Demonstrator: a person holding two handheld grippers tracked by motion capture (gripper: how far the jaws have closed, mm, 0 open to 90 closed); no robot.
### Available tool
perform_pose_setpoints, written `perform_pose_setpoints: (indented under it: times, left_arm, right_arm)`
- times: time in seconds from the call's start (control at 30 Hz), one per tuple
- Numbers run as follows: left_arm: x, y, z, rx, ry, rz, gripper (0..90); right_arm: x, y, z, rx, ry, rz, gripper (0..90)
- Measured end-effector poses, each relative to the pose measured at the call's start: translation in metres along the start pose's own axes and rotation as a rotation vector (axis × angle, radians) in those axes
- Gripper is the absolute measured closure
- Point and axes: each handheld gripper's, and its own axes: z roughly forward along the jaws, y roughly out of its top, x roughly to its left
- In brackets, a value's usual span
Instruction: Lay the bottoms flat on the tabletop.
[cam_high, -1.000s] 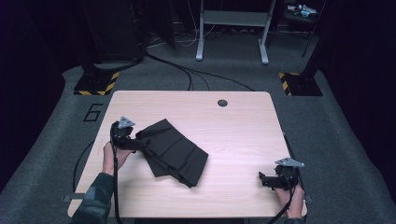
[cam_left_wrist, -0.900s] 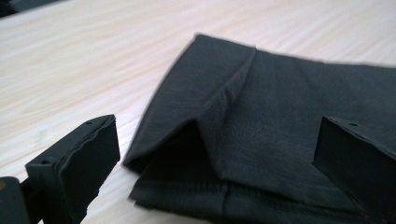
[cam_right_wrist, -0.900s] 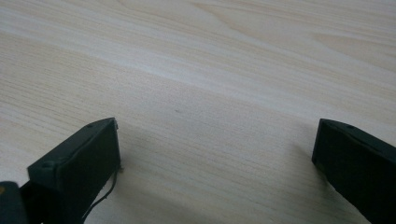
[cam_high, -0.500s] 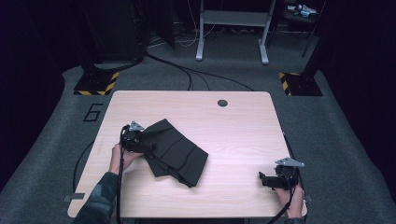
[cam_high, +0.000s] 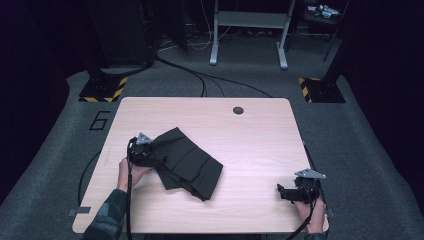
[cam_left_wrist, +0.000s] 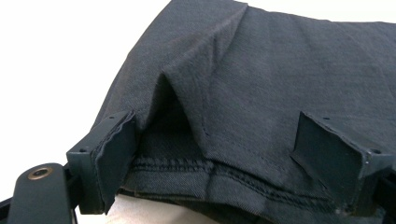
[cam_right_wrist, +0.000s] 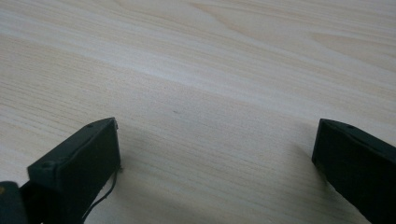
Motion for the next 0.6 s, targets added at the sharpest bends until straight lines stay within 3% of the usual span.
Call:
perform_pose_setpoints:
  times: [0.3, 0.37, 0.47, 0.5, 0.6]
  left_arm:
    - [-0.002, -0.001, -0.006, 0.019, -0.021, 0.018, 13.4]
    - [-0.002, -0.001, -0.009, -0.02, -0.029, -0.001, 13.4]
    - [-0.002, 0.0, -0.01, -0.005, -0.022, 0.022, 13.4]
    - [-0.001, -0.001, -0.009, 0.015, -0.037, 0.026, 13.4]
    - [-0.004, -0.004, -0.007, 0.012, -0.039, 0.025, 13.7]
  right_arm:
    - [0.0, 0.0, 0.0, 0.0, -0.002, -0.004, 0.3]
    - [0.0, 0.0, 0.0, 0.0, -0.003, -0.004, 0.3]
    - [0.0, 0.0, 0.0, 0.0, -0.002, 0.003, 0.3]
    - [0.0, 0.0, 0.0, 0.0, -0.002, 0.003, 0.3]
    - [0.0, 0.0, 0.0, 0.0, -0.003, -0.003, 0.3]
